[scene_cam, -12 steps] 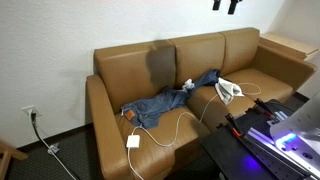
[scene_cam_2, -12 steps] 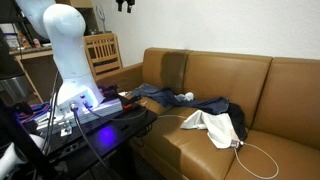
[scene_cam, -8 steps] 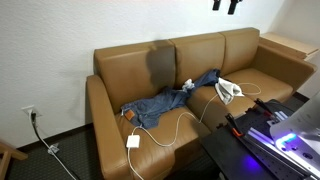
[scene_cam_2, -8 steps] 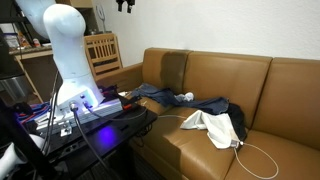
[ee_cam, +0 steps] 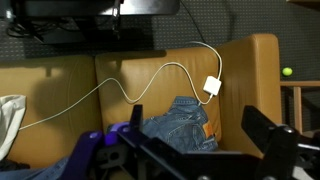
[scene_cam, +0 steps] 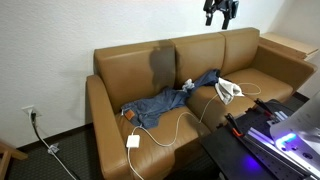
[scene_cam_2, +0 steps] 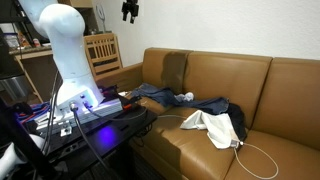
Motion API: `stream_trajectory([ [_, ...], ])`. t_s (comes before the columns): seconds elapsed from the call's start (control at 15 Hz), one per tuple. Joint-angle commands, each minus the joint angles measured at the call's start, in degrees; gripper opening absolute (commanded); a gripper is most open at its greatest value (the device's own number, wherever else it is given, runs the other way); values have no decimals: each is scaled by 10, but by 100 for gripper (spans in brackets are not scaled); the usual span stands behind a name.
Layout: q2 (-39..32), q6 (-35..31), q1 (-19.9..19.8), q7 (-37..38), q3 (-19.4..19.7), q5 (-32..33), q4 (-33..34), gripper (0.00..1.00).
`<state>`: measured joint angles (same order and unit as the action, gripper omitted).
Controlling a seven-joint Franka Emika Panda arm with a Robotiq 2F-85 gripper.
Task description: Spread the jeans on the couch
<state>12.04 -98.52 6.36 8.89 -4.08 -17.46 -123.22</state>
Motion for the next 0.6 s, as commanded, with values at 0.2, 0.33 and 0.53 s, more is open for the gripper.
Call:
stream_trajectory([
  [0.2, -112, -281, -3, 4, -8, -88, -93, 100],
  [0.33, -115, -308, -1, 6, -10, -114, -102, 100],
  [0.53, -127, -284, -4, 1, -8, -91, -88, 100],
])
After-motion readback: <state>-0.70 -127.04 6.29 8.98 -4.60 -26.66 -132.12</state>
